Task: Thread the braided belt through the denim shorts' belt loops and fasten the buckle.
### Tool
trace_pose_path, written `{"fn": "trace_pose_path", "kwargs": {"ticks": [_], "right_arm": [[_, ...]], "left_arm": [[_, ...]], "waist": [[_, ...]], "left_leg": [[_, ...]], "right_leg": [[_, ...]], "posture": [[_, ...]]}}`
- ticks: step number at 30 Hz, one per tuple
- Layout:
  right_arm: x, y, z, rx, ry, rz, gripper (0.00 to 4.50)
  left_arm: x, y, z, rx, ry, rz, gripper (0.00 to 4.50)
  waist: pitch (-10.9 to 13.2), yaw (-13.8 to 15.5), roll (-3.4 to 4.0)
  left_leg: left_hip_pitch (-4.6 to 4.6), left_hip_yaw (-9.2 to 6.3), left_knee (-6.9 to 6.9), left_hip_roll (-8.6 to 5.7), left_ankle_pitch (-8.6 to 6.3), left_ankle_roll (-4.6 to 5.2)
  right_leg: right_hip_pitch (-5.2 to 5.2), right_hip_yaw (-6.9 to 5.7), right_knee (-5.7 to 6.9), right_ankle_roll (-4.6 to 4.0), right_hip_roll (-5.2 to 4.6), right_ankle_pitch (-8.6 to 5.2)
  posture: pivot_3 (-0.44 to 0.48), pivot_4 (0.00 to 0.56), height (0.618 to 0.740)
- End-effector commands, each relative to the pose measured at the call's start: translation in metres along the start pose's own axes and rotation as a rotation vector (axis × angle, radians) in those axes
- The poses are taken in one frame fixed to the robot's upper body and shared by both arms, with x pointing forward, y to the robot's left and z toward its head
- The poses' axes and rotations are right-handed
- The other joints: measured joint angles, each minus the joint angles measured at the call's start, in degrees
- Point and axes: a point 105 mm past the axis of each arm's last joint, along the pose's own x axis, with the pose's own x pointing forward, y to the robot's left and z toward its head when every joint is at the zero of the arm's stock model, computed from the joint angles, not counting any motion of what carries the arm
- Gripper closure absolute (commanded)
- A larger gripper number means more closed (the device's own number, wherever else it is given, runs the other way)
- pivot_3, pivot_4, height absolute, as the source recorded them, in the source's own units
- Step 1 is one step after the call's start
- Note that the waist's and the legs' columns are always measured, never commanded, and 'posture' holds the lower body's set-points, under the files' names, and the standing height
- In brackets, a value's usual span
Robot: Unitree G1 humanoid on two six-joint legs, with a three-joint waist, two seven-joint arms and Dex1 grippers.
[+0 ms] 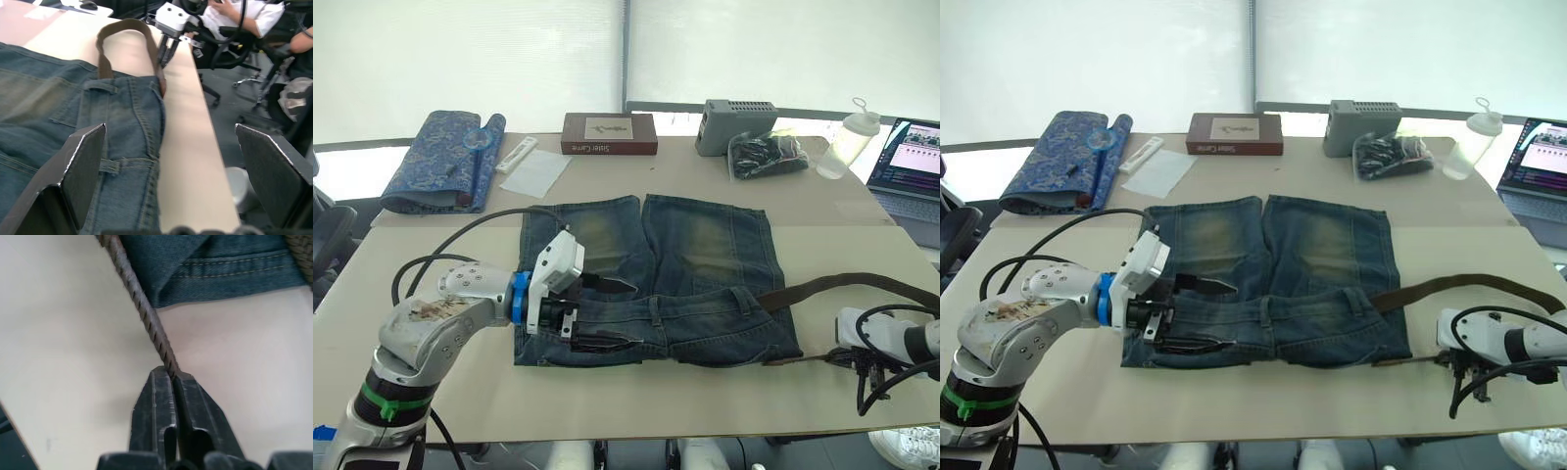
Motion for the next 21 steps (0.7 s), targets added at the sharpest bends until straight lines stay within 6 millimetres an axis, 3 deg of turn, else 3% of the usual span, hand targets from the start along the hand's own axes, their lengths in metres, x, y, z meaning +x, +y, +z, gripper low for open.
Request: {"fn": "trace_pose_path", "kwargs": {"ticks": [1,8,14,21], "right_arm": [[-0.03,-0.001,0.023,0.103,-0.131,0.021,4.49],[-0.057,0.014,0.083,0.267,-0.422,0.234,4.49],[-0.052,0.012,0.127,0.224,-0.555,0.37,4.49],[-0.034,0.008,0.147,0.109,-0.513,0.442,4.49]], "left_arm": [[0.007,-0.004,0.006,0.041,-0.033,-0.016,0.0],[0.03,0.0,0.005,-0.046,-0.126,-0.087,0.0],[0.046,0.007,0.01,-0.199,-0.213,-0.157,0.0],[0.057,0.015,0.028,-0.267,-0.265,-0.228,0.0]], "waist": [[0.0,0.0,0.01],[0.0,0.0,-0.01],[0.0,-0.1,-0.04],[0.0,-0.1,-0.06]], "left_leg": [[0.0,0.0,0.0,0.0,0.0,0.0],[0.08,-0.04,0.13,0.03,0.0,0.0],[0.03,-0.05,0.13,0.0,0.0,0.0],[-0.08,-0.06,0.13,-0.05,0.01,0.0]], "right_leg": [[-0.01,0.0,0.02,0.0,0.0,0.0],[0.01,0.03,0.26,-0.01,0.0,-0.01],[-0.06,0.05,0.22,-0.01,-0.06,-0.01],[-0.14,0.03,0.31,-0.01,-0.06,-0.01]], "posture": [[0.0,0.15,0.709],[0.0,0.15,0.709],[0.0,0.15,0.709],[0.0,0.15,0.709]]}}
